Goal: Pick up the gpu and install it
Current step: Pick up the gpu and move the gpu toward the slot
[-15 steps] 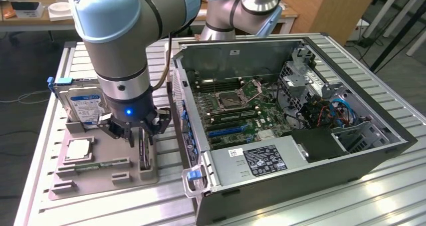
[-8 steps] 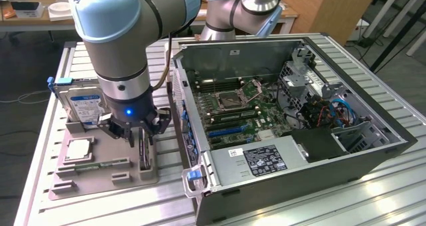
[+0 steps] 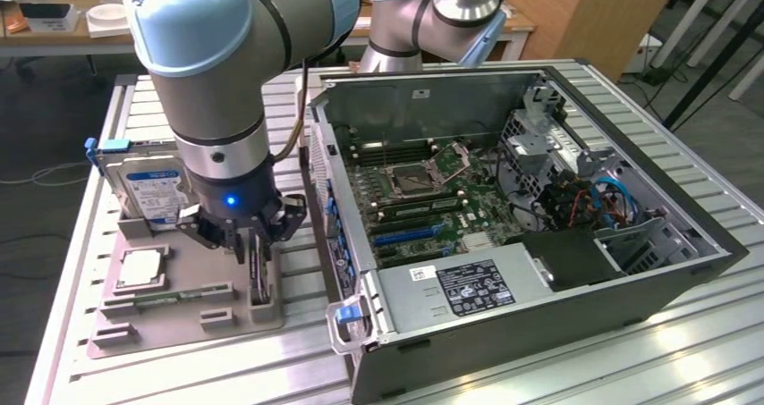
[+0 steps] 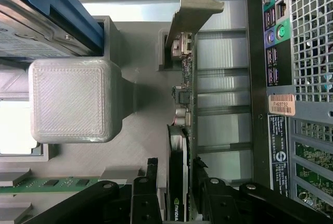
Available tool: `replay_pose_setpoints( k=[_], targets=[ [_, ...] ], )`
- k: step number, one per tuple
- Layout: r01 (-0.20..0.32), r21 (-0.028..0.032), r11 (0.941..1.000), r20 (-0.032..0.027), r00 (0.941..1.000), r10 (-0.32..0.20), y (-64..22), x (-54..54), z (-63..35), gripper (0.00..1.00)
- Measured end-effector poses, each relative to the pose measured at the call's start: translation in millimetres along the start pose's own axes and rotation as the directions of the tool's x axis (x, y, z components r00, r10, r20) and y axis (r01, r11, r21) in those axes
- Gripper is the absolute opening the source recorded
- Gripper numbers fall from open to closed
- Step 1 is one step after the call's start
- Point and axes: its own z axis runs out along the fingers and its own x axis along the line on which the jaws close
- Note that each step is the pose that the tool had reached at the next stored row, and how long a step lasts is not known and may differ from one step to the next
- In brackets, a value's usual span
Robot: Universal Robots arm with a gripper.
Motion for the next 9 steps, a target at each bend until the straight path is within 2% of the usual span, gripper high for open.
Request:
replay_pose_setpoints(
  k=[6, 7, 9],
  targets=[
    [0.0, 0.0, 1.0, 0.0001, 1.0, 0.0, 0.0, 0.0, 0.0, 0.38],
    [0.0, 0.0, 1.0, 0.0001, 1.0, 0.0, 0.0, 0.0, 0.0, 0.3],
    [0.0, 0.0, 1.0, 0.0001, 1.0, 0.0, 0.0, 0.0, 0.0, 0.3]
  ],
)
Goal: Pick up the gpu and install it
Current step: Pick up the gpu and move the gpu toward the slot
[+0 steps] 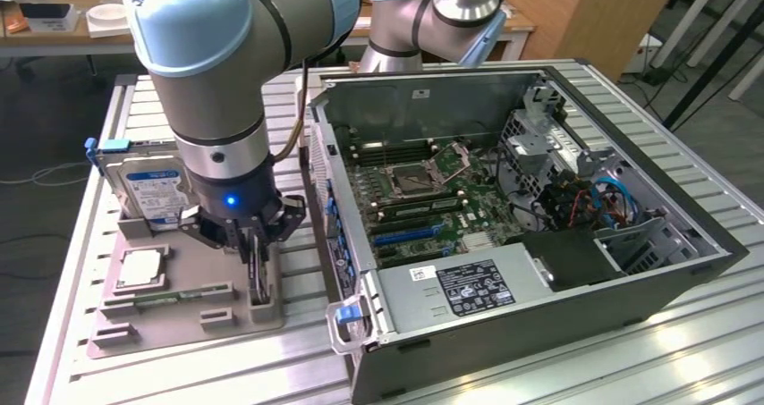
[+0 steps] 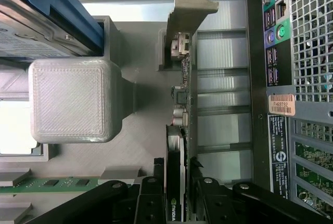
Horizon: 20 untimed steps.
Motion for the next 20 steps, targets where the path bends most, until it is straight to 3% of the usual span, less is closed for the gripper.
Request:
replay_pose_setpoints(
  k=[20],
  targets=[
    [0.0, 0.0, 1.0, -0.0001, 1.0, 0.0, 0.1, -1.3, 0.0, 0.26]
  ],
)
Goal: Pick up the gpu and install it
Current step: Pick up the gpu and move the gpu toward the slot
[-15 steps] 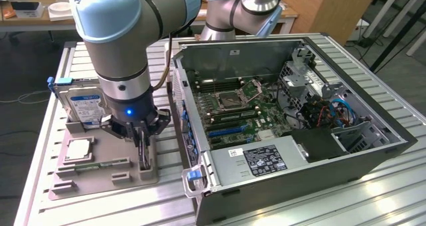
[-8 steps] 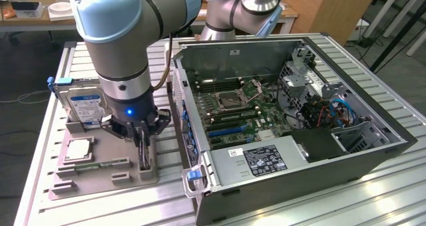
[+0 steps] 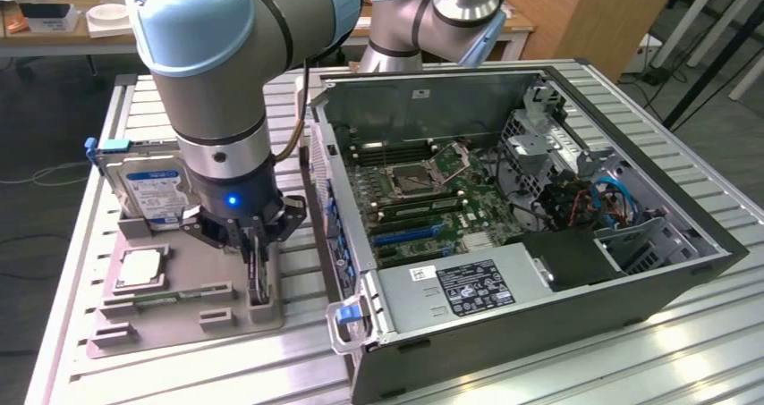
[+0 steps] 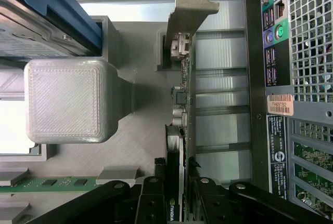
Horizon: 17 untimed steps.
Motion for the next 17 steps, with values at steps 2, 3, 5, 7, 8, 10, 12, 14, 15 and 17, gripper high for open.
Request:
replay_pose_setpoints(
  k=[2, 3, 5, 7, 8, 10, 12, 14, 15, 17],
  targets=[
    [0.0, 0.0, 1.0, 0.0, 1.0, 0.0, 0.0, 0.0, 0.0, 0.26],
    [0.0, 0.0, 1.0, 0.0, 1.0, 0.0, 0.0, 0.0, 0.0, 0.26],
    [0.0, 0.0, 1.0, 0.0, 1.0, 0.0, 0.0, 0.0, 0.0, 0.26],
    [0.0, 0.0, 1.0, 0.0001, 1.0, 0.0, 0.0, 0.0, 0.0, 0.26],
    [0.0, 0.0, 1.0, 0.0, 1.0, 0.0, 0.0, 0.0, 0.0, 0.26],
    [0.0, 0.0, 1.0, 0.0, 1.0, 0.0, 0.0, 0.0, 0.0, 0.26],
    [0.0, 0.0, 1.0, 0.0, 1.0, 0.0, 0.0, 0.0, 0.0, 0.26],
    [0.0, -0.0003, 1.0, 0.0002, 1.0, 0.0, 0.1, 0.0, -0.2, 0.26],
    [0.0, -0.0002, 1.0, 0.0002, 1.0, 0.0, 0.1, 0.0, -0.8, 0.26],
    [0.0, 0.0, 1.0, -0.0001, 1.0, 0.0, 0.1, 0.0, -3.0, 0.26]
  ],
)
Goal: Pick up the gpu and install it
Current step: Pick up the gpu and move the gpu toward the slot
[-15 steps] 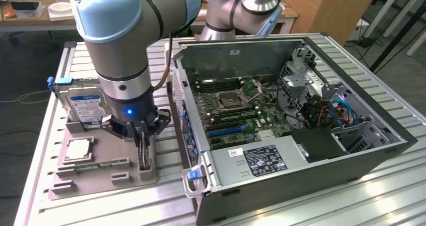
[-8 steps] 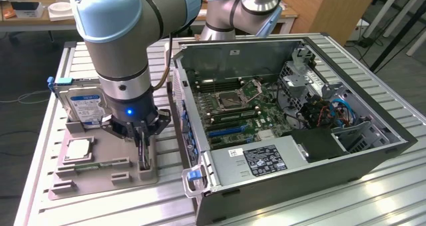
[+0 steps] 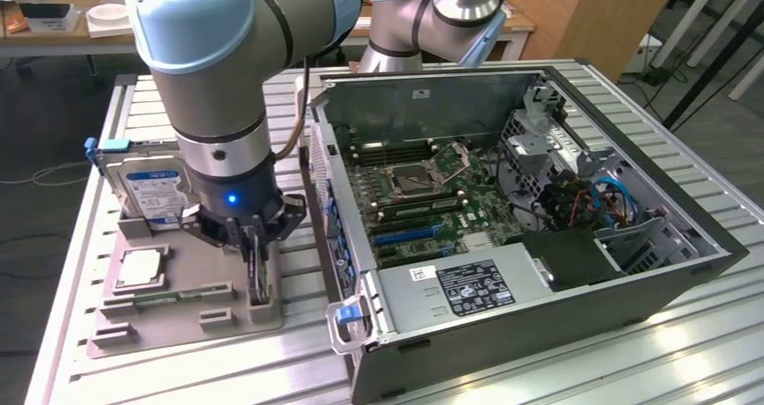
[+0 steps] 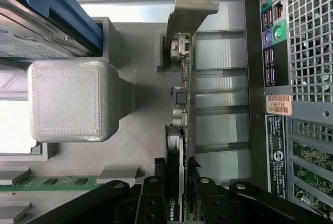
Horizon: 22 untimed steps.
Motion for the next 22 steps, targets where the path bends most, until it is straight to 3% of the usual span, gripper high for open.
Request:
replay_pose_setpoints(
  k=[9, 22],
  targets=[
    [0.0, 0.0, 1.0, 0.0, 1.0, 0.0, 0.5, -0.3, -13.0, 0.26],
    [0.0, 0.0, 1.0, 0.0001, 1.0, 0.0, 1.7, -0.9, -40.1, 0.26]
  ],
)
